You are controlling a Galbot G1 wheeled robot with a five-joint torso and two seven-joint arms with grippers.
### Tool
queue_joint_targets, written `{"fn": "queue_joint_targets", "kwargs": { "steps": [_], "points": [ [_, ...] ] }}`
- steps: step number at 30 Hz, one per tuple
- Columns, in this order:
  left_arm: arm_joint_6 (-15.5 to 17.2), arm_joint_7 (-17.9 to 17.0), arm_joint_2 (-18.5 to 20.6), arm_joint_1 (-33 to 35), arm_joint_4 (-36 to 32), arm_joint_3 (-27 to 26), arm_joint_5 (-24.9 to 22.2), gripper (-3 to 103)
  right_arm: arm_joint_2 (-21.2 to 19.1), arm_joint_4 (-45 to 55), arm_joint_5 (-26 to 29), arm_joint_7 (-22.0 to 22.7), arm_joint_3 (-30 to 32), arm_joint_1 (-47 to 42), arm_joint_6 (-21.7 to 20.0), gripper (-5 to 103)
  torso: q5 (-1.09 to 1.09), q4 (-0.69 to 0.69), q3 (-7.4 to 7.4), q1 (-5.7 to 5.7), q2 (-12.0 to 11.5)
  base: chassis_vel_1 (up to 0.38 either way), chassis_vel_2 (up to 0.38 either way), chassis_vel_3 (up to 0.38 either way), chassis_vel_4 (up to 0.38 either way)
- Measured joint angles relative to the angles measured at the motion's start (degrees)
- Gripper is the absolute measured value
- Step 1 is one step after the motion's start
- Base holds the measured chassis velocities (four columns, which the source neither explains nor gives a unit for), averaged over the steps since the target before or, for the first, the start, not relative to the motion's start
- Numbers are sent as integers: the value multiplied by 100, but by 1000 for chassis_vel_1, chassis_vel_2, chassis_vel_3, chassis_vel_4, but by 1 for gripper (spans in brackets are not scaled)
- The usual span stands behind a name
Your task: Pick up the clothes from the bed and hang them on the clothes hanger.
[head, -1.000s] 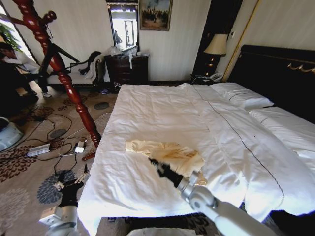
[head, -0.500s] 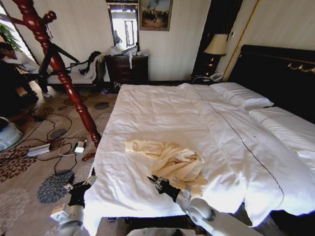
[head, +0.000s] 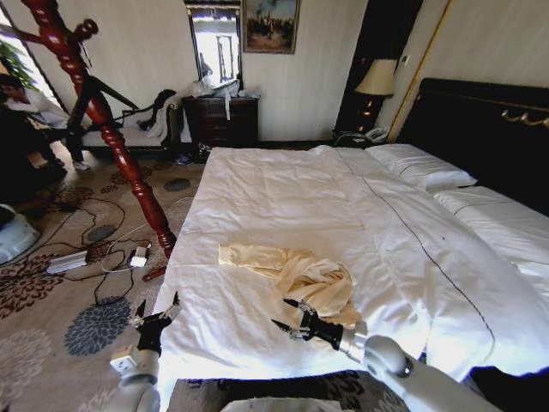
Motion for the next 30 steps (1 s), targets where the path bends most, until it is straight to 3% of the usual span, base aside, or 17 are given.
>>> {"fn": "queue_joint_targets", "kwargs": {
  "steps": [1,2,4,7,12,16,19,22,25,26,30],
  "points": [
    [7,-6,38,0,-7,-2,-31,100,1,66,92,401,21,0,-348,96,0,1,0,0,0,0,0,0,0],
    [7,-6,38,0,-7,-2,-31,100,1,66,92,401,21,0,-348,96,0,1,0,0,0,0,0,0,0],
    [34,-34,136,-32,-7,-3,-122,100,-93,392,527,1130,167,-82,-1039,99,-2,1,0,-1,0,0,0,0,0],
    [86,-63,198,-108,11,54,-264,100,-192,660,946,1380,352,-216,-1131,100,-3,0,0,0,0,0,0,0,0],
    [267,-29,528,-551,193,687,-1167,100,-192,1209,1927,1255,1129,-360,87,100,-4,-3,0,-1,0,0,0,0,0],
    [303,159,817,-896,565,1243,-1443,100,-72,1346,2492,1295,1579,-131,522,100,-2,2,0,0,0,0,0,0,0],
    [312,279,941,-1152,881,1590,-1388,100,26,1331,2603,1385,1957,-101,576,100,-3,-4,0,0,0,0,0,0,0],
    [357,341,1030,-1332,1109,1871,-1363,100,118,1265,2607,1400,2246,-123,580,100,-1,2,0,0,0,0,0,0,0],
    [455,635,1422,-1823,1470,2604,-1344,100,343,1247,2612,1517,2903,-313,572,100,-3,-5,1,0,0,0,0,0,0],
    [455,635,1422,-1823,1470,2604,-1344,100,343,1247,2612,1517,2903,-313,572,100,-3,-5,1,0,0,0,0,0,0],
    [476,1007,2056,-2278,1545,3308,-1428,100,582,1264,2604,1684,3398,-499,476,100,-2,-2,0,0,0,0,0,0,0]
  ]
}}
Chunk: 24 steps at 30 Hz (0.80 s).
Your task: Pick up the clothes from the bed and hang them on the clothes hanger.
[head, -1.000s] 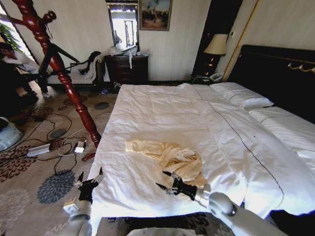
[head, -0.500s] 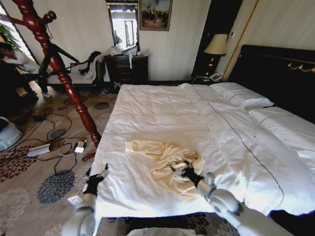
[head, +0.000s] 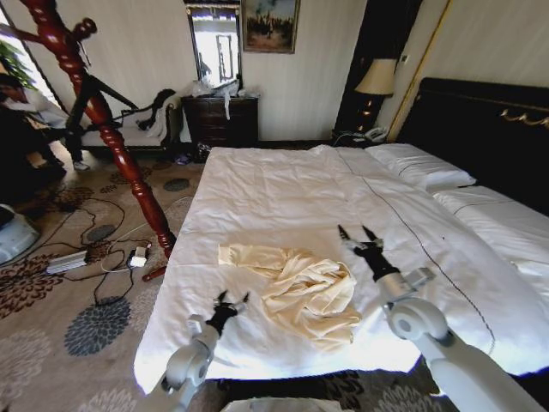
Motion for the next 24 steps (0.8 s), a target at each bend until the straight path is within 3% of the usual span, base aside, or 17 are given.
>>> {"fn": "queue_joint_targets", "kwargs": {
  "steps": [5,7,10,16,19,21,24],
  "points": [
    [1,121,193,-189,34,172,-132,100,93,-39,-35,42,81,-58,-19,100,1,3,0,0,1,0,0,0,0],
    [-1,158,297,-630,290,452,-339,100,191,-109,-100,67,134,-107,-23,100,0,3,0,-1,0,0,0,0,0],
    [20,152,231,-1166,663,830,-531,100,255,-176,-152,79,161,-147,-24,100,0,0,0,-1,0,0,0,0,0],
    [96,139,35,-1607,1129,1212,-645,98,270,-199,-207,82,226,-193,-24,100,0,1,0,0,0,0,0,0,0],
    [115,148,-45,-1725,1281,1352,-697,82,257,-200,-215,84,302,-238,-24,100,0,1,0,-1,0,0,0,0,0],
    [117,161,-65,-1744,1308,1382,-705,82,252,-212,-220,86,319,-248,-23,100,0,1,0,-1,0,0,0,0,0],
    [133,225,-160,-1769,1371,1452,-748,66,248,-272,-242,117,334,-258,-17,100,0,1,0,-1,0,0,0,0,0]
  ]
}}
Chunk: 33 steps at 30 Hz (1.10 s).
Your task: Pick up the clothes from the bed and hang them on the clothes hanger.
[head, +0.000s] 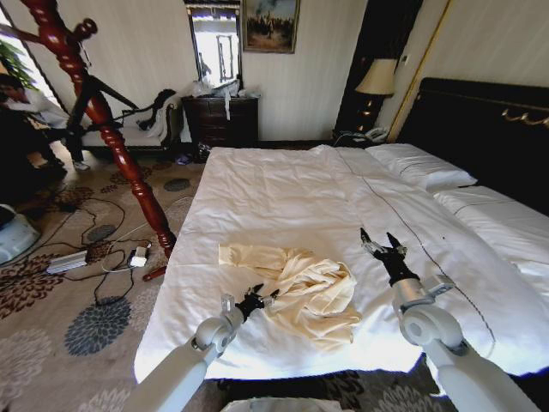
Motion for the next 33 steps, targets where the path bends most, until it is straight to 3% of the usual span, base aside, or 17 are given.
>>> {"fn": "queue_joint_targets", "kwargs": {
  "steps": [7,10,12,13,14,16,21,25,27,28,30,32,33],
  "points": [
    [14,57,-209,58,52,34,-1,45,11,-52,-20,69,-45,32,-1,100,0,0,0,0,0,0,0,0,0],
    [23,57,-259,103,50,11,-6,28,1,-77,-20,120,-50,48,-5,100,0,0,0,0,0,0,0,0,0],
    [23,57,-261,113,48,2,-6,28,0,-83,-20,139,-50,50,-6,100,0,0,0,0,0,0,0,0,0],
    [23,57,-261,128,41,-13,-7,18,0,-96,-20,175,-48,53,-9,100,0,0,0,0,1,0,0,0,0],
    [23,56,-260,135,35,-22,-6,18,0,-100,-20,192,-47,54,-9,100,0,0,0,0,0,0,0,0,0],
    [18,33,-240,166,-58,-78,1,7,0,-115,-20,239,-45,55,-14,100,-1,0,0,0,0,0,0,0,0],
    [22,-48,-129,229,-360,-232,6,2,5,-160,-63,278,-50,68,-13,100,-1,-1,0,0,0,0,0,0,0],
    [99,-294,140,335,-1098,-759,-90,2,37,-285,-116,411,-126,145,44,100,-2,-1,0,0,0,0,0,0,0],
    [234,-577,366,410,-1662,-1389,-457,2,63,-311,-27,500,-199,195,69,100,-2,-1,0,0,0,0,0,0,0],
    [234,-577,366,410,-1662,-1389,-457,2,63,-311,-27,500,-199,195,69,100,-2,-1,0,0,0,0,0,0,0],
    [298,-742,501,521,-1945,-1934,-677,2,82,-311,-13,507,-248,222,82,100,-2,-2,0,0,0,0,0,0,0],
    [344,-866,688,871,-2275,-2846,-926,2,117,-278,-35,506,-349,264,94,100,0,-1,-1,1,1,0,0,0,0],
    [344,-866,688,871,-2275,-2846,-926,2,117,-278,-35,506,-349,264,94,100,0,-1,-1,1,1,0,0,0,0]
  ]
}}
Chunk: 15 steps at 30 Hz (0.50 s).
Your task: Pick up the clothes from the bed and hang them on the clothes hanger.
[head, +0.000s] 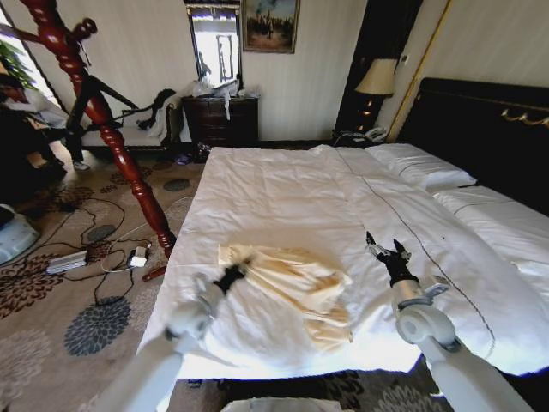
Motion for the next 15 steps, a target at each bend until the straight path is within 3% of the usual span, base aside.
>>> {"fn": "queue_joint_targets", "kwargs": {
  "steps": [2,3,5,7,10,12,15],
  "points": [
    [13,-51,82,531,-178,-817,-113,2,34,54,-45,-8,-111,33,13,100,-4,3,0,0,0,0,0,0,0],
    [13,-51,82,531,-178,-817,-113,2,34,54,-45,-8,-111,33,13,100,-4,3,0,0,0,0,0,0,0],
    [-2,-103,46,1037,-264,-1613,-137,2,52,89,-141,-23,-259,52,39,100,-2,3,0,-1,0,0,0,0,0],
    [-9,-159,-58,1342,-280,-2030,-109,2,56,101,-282,-29,-398,45,51,100,-2,5,0,-1,0,0,0,0,0],
    [0,-229,-146,1480,-244,-2132,49,2,41,122,-481,-28,-492,-20,51,100,-2,3,0,-1,0,0,0,0,0],
    [77,-392,-265,1579,-141,-2110,420,2,-32,145,-826,-44,-633,-117,52,100,-3,-4,0,-1,0,0,0,0,0],
    [120,-464,-362,1688,-96,-2084,667,2,-122,134,-1037,-157,-786,-130,68,100,-1,-2,0,0,0,0,0,0,0]
  ]
}}
